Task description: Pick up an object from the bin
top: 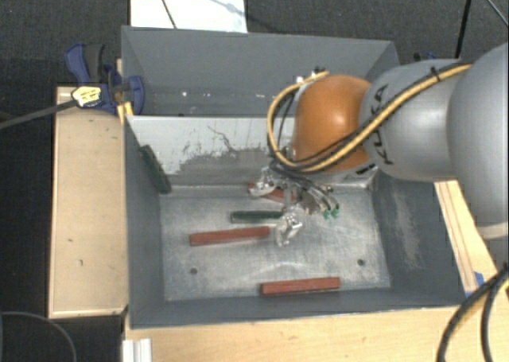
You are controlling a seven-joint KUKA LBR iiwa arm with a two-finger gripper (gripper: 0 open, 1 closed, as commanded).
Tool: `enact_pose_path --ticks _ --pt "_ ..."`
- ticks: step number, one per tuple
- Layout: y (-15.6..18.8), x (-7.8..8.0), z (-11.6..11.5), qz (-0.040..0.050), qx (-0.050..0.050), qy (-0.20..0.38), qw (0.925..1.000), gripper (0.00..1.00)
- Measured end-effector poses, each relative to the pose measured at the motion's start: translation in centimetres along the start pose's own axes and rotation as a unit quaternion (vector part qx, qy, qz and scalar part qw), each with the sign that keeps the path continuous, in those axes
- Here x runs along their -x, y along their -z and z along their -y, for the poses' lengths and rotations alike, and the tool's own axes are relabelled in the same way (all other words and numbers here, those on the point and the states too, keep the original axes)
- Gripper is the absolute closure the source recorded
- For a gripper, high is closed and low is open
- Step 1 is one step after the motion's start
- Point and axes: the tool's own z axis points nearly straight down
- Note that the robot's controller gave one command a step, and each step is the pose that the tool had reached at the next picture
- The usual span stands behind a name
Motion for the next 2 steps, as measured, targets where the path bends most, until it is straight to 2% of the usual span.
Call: enact_pose_path --ticks 1,2 --pt "0.0 0.0 0.0 0.0 0.0 0.0 1.0 1.0" --pt "0.0 0.0 0.0 0.0 0.0 0.0 1.0 0.0"
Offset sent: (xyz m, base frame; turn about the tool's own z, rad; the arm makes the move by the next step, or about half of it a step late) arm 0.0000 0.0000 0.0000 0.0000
